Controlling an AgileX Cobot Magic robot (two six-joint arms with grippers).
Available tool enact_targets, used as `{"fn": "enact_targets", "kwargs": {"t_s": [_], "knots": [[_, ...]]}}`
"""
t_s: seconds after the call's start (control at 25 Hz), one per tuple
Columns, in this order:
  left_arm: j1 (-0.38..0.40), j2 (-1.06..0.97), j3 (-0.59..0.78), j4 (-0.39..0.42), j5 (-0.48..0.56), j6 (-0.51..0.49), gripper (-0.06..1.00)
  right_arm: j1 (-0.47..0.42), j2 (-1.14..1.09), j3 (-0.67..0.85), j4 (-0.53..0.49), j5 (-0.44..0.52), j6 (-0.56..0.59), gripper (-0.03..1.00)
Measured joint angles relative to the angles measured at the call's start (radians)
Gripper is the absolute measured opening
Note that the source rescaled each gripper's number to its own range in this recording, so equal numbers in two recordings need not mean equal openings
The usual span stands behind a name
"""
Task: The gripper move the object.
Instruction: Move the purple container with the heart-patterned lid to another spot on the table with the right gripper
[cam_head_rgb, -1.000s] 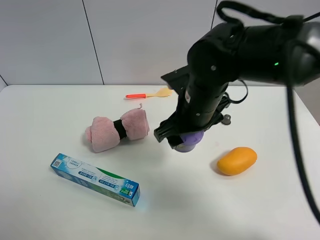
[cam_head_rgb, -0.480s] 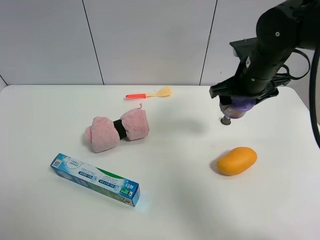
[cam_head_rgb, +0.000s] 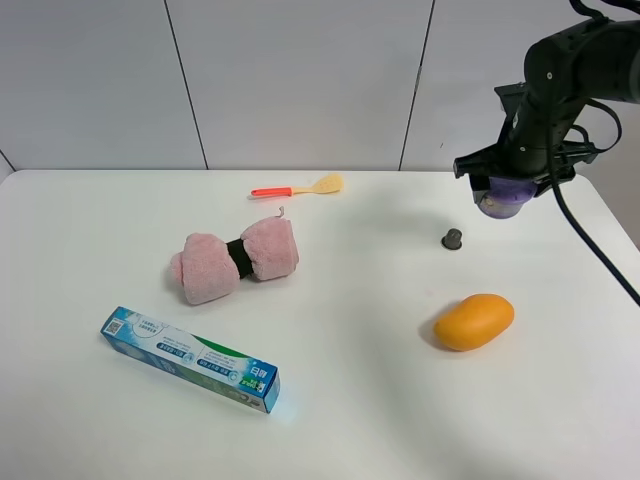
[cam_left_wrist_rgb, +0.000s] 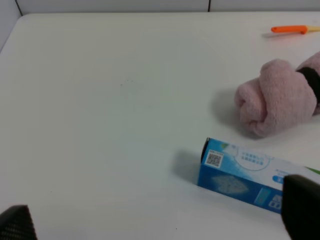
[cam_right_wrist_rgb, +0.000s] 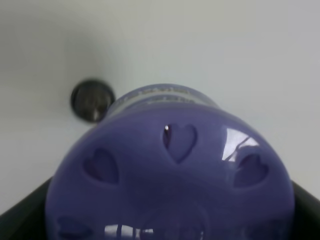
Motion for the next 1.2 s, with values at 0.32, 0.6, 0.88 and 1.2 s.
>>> {"fn": "enact_targets", "kwargs": {"t_s": [0.32,0.6,0.88,1.2], "knots": [[0.000,0.000,0.000,0.000,0.000,0.000,1.00,-0.024,0.215,-0.314,0.000,0.001,-0.004,0.01],[0.000,0.000,0.000,0.000,0.000,0.000,1.00,-0.025,0.362,-0.402,0.035,-0.021,-0.001,0.01],[0.000,0.000,0.000,0.000,0.000,0.000,1.00,-0.030,0.443,-0.402,0.056,-0.046,-0.001,0.01],[0.000,0.000,0.000,0.000,0.000,0.000,1.00,-0.032,0.469,-0.402,0.062,-0.077,0.019,0.01]]}}
